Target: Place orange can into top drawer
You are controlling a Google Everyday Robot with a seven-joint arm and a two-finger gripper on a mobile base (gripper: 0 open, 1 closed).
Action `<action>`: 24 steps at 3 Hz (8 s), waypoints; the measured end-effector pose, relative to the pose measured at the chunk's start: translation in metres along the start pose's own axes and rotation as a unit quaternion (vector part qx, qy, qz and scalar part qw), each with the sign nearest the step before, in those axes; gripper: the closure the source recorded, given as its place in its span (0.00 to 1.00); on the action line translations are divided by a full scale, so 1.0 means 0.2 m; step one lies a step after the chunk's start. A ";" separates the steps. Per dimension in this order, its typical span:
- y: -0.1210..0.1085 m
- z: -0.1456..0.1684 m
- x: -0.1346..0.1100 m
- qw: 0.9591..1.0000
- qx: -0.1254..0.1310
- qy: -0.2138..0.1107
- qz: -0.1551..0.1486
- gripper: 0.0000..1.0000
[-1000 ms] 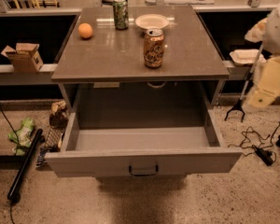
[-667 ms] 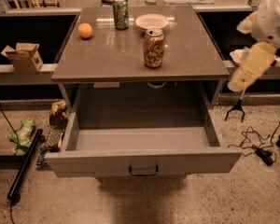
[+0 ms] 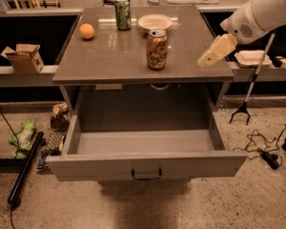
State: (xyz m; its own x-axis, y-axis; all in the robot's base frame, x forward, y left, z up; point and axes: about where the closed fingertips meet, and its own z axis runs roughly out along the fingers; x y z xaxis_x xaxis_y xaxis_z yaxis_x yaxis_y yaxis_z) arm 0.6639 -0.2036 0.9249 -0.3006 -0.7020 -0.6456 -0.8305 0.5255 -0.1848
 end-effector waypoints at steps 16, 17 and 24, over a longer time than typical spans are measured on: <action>0.51 0.32 -0.11 0.967 -0.141 -0.212 -0.023 1.00; 0.68 0.51 0.08 0.968 -0.157 -0.196 -0.018 1.00; 0.98 1.22 0.28 0.962 -0.173 -0.211 -0.010 0.63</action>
Offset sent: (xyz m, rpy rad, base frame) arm 0.0760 0.0917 0.0080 0.2674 -0.1040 0.1116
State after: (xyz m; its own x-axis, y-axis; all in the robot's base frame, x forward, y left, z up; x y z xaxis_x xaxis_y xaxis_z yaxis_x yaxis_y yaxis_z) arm 0.5982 -0.0235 0.6720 -0.1272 -0.4138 -0.9014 -0.9625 0.2709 0.0115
